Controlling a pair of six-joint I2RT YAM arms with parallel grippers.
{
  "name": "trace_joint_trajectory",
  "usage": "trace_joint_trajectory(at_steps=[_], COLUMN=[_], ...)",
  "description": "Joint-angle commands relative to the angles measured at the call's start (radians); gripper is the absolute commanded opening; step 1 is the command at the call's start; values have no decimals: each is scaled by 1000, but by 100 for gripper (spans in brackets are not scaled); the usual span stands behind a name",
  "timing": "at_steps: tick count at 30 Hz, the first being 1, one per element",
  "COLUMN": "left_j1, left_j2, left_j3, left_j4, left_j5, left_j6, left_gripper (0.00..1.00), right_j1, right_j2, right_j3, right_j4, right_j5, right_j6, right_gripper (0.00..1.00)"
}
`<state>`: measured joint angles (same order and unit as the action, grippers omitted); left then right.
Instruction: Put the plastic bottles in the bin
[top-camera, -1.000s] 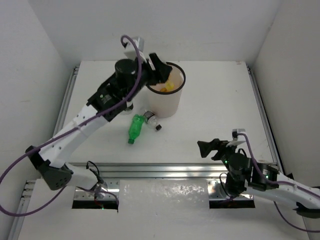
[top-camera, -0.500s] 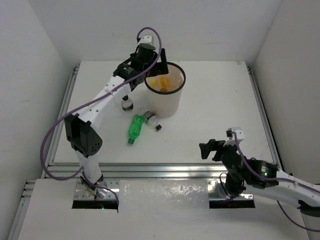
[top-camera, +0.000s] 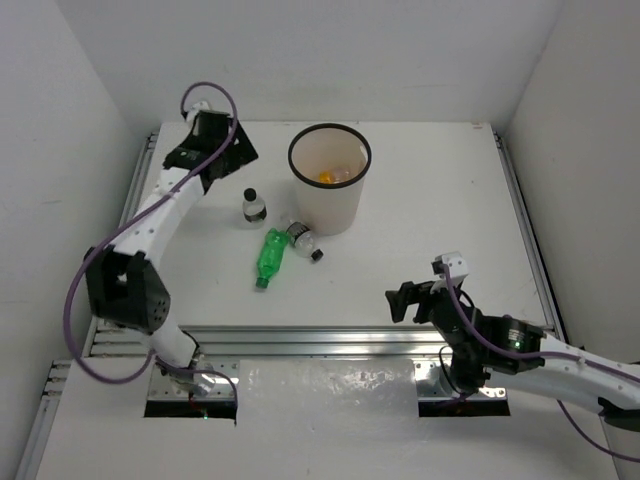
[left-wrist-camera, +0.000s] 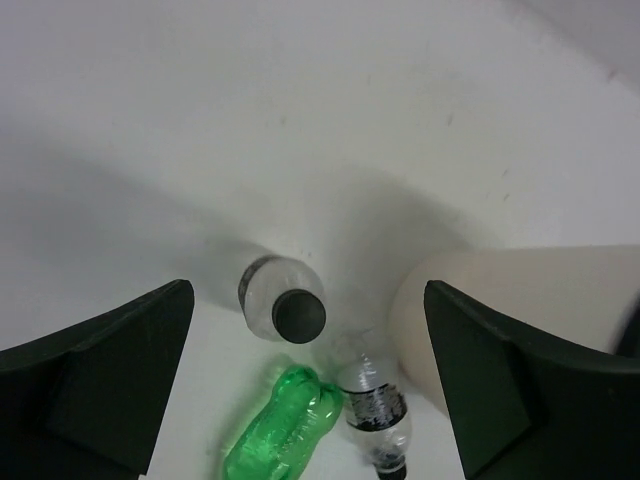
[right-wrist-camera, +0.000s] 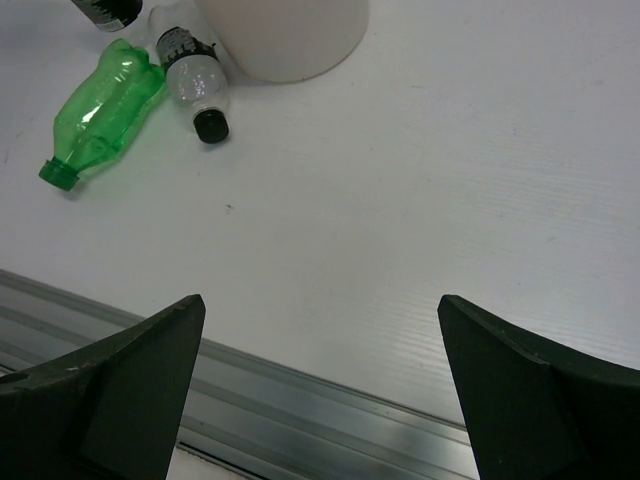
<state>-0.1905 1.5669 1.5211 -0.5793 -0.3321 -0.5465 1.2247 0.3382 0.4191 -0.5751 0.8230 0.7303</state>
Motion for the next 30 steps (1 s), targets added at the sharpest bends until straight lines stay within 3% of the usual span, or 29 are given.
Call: trace_joint_trajectory(at_steps=[1,8,10,13,14,17,18,20,26,30], left_j1=[8,8,8,8,8,8,6,6,-33,-130], left_j2=[103,226,251,280,272,220,207,153,-197,-216], left_j3=[-27,-74,-79,-91,-101,-134,-136,-141,-159,20], left_j4=[33,61,70,84,82,87,70,47,59,-10], left_j5=[151,143,146,172,174,159,145,110,36,110], left_j6=[-13,-29,-29,-30,-32,-27,-18,-10,23,79], left_gripper=[96,92,85,56,38,27,15,0,0,0], right_j1=[1,-1,-1,-1,-1,-1,-1,-1,-2,-1], right_j2=[24,51,56,61,62,64,62,62,50,33], right_j3=[-2,-19,-20,-22,-23,-26,-26,-26,-28,-13], right_j4=[64,86,93,96,96,100,100,100,92,55], right_j5=[-19,-38,-41,-38,-36,-30,-31,-27,-13,19], right_j6=[-35,-35,-37,-39,-39,-40,-42,-43,-45,-6], right_gripper=[99,99,99,99,99,99,99,99,99,99])
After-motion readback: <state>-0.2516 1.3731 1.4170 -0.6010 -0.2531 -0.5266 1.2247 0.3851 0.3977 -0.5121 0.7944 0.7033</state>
